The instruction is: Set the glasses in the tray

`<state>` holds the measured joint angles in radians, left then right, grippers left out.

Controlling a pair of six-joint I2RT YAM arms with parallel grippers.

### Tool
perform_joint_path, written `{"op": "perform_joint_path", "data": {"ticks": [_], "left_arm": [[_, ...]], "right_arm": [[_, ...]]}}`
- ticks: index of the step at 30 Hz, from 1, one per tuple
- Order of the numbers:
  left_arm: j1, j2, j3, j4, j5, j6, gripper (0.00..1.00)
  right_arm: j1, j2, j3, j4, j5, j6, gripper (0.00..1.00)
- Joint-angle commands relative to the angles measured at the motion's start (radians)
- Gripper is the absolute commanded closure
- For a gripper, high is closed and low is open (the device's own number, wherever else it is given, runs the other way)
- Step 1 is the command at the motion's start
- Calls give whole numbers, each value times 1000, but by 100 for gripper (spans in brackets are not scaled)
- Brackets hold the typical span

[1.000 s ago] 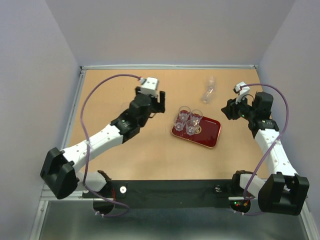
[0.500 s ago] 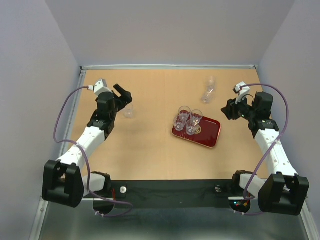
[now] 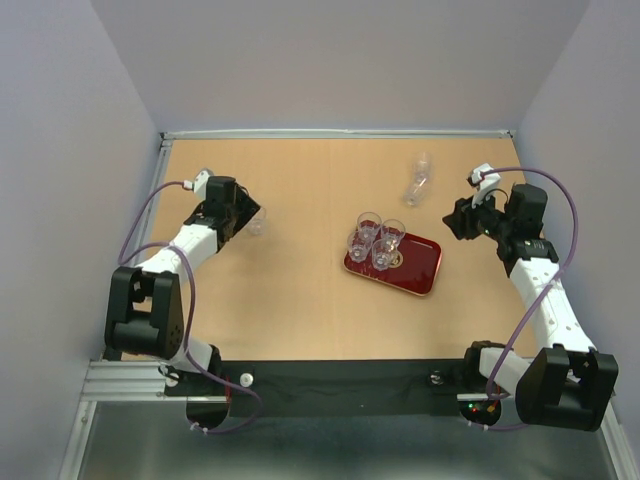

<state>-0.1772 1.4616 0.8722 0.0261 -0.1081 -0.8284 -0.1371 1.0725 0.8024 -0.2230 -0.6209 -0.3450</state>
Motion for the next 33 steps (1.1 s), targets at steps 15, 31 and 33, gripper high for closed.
{"op": "perform_joint_path", "data": {"ticks": [15, 31, 33], "left_arm": [[13, 145, 134, -111, 22, -3, 80], [12, -78, -14, 114, 375, 273, 100], [5, -145, -83, 213, 529, 290, 100]], "right_arm": [[-7, -19, -22, 40, 0, -9, 53], [-7, -20, -22, 40, 0, -9, 53], [-9, -20, -20, 40, 1, -11, 53]]}}
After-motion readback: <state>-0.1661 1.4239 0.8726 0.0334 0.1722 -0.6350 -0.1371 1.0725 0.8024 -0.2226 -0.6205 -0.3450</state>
